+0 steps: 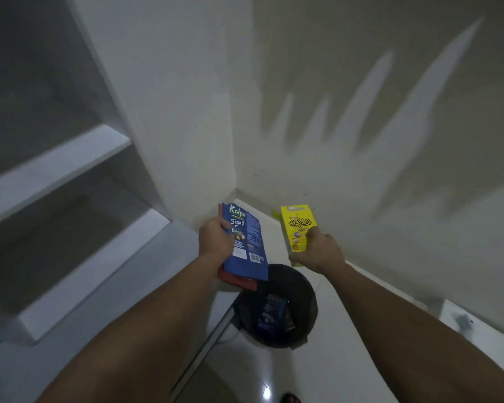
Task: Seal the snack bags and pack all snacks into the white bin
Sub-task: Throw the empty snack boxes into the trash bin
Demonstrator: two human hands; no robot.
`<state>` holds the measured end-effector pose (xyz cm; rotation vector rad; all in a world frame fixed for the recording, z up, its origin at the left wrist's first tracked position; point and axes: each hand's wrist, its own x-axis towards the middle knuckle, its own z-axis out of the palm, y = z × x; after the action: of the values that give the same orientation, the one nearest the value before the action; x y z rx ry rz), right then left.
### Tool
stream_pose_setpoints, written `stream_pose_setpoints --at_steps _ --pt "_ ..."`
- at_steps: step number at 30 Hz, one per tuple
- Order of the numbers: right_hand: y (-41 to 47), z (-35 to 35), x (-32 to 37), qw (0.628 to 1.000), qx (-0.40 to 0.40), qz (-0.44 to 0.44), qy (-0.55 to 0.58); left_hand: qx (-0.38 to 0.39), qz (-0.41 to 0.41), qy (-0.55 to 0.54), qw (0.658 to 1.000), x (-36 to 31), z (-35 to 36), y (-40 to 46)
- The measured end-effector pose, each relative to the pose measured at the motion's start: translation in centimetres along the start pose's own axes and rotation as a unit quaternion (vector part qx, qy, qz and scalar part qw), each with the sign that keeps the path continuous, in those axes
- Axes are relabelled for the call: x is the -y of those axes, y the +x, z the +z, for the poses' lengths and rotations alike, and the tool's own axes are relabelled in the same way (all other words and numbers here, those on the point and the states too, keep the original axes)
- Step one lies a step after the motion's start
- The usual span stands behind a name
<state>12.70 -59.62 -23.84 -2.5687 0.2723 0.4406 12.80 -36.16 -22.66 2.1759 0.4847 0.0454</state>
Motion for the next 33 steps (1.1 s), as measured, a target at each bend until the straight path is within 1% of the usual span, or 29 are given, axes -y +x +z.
stream_pose_setpoints --at_steps 3,6,11,17,19,22,25,27,30,33 --pt "0.9 0.1 -3.1 1.0 0.01 0.024 0.002 0.029 0.006 0.015 0.999 -0.4 3.2 0.2" --pt "2.0 1.1 -5.6 0.998 0.041 0.055 0.006 0.047 0.008 0.03 0.998 0.0 6.2 0.6" --pt "4.6 5.1 -9.0 0.992 0.093 0.086 0.002 0.068 0.003 0.086 0.994 1.9 10.0 0.9" --pt "7.4 10.7 -12.6 0.986 0.127 0.105 -0.006 0.098 -0.018 0.138 0.985 4.3 14.5 1.8" --pt "8.2 12.6 -13.4 0.983 0.145 0.109 -0.006 0.102 -0.001 0.163 0.981 5.5 15.8 2.0" --pt "9.3 15.2 -14.6 0.98 0.162 0.115 -0.01 0.107 0.053 0.225 0.967 7.2 18.0 2.4" --pt "10.5 17.7 -15.9 0.98 0.164 0.112 -0.005 0.09 0.076 0.258 0.959 8.0 20.1 2.9" --pt "11.0 18.8 -16.5 0.981 0.164 0.106 0.002 0.087 0.072 0.268 0.957 8.6 21.1 3.2" --pt "11.5 19.4 -17.5 0.981 0.163 0.105 0.012 0.103 0.057 0.271 0.955 10.0 22.4 3.6" --pt "11.8 19.7 -19.1 0.982 0.163 0.098 0.012 0.107 0.02 0.261 0.959 11.3 23.7 3.6"
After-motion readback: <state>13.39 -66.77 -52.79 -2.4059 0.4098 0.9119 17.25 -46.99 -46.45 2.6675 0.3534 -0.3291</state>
